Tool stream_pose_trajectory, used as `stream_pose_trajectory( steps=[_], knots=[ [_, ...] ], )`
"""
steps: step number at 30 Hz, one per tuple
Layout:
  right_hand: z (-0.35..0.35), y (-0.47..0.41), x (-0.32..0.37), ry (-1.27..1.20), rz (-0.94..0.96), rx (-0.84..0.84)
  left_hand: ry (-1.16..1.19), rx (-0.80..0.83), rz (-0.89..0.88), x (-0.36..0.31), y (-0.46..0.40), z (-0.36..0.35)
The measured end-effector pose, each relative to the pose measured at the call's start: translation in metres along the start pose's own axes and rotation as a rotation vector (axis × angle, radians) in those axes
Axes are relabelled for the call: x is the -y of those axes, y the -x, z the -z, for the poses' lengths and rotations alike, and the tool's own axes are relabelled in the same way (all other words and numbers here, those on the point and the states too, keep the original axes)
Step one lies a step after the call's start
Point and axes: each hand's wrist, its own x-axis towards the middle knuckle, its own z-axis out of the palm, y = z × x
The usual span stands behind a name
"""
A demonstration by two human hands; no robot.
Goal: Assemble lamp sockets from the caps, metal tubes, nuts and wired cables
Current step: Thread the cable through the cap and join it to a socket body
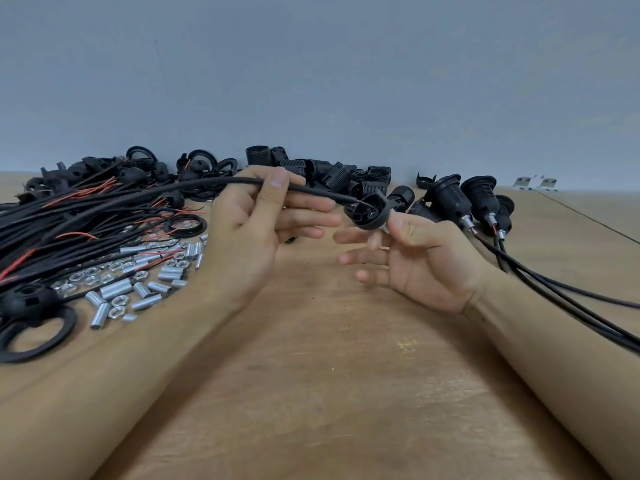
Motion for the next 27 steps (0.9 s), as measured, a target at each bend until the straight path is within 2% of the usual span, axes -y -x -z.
stream_pose_trajectory(
  steps=[9, 15, 27],
  knots=[
    [-0.0002, 0.0012, -0.0003, 0.002, 0.006, -0.007, -0.164, 0.095, -0.147, -0.0006, 0.0028, 0.0033],
    [-0.0014, -0.0001, -0.0007, -0.002, -0.012, -0.006, -0.218, 0.079, -0.213, -0.0031, 0.0018, 0.0043],
    [-0.0007, 0.0001, -0.0004, 0.001, -0.009, -0.002, -0.227, 0.124, -0.182, -0.0041, 0.0024, 0.0041]
  ],
)
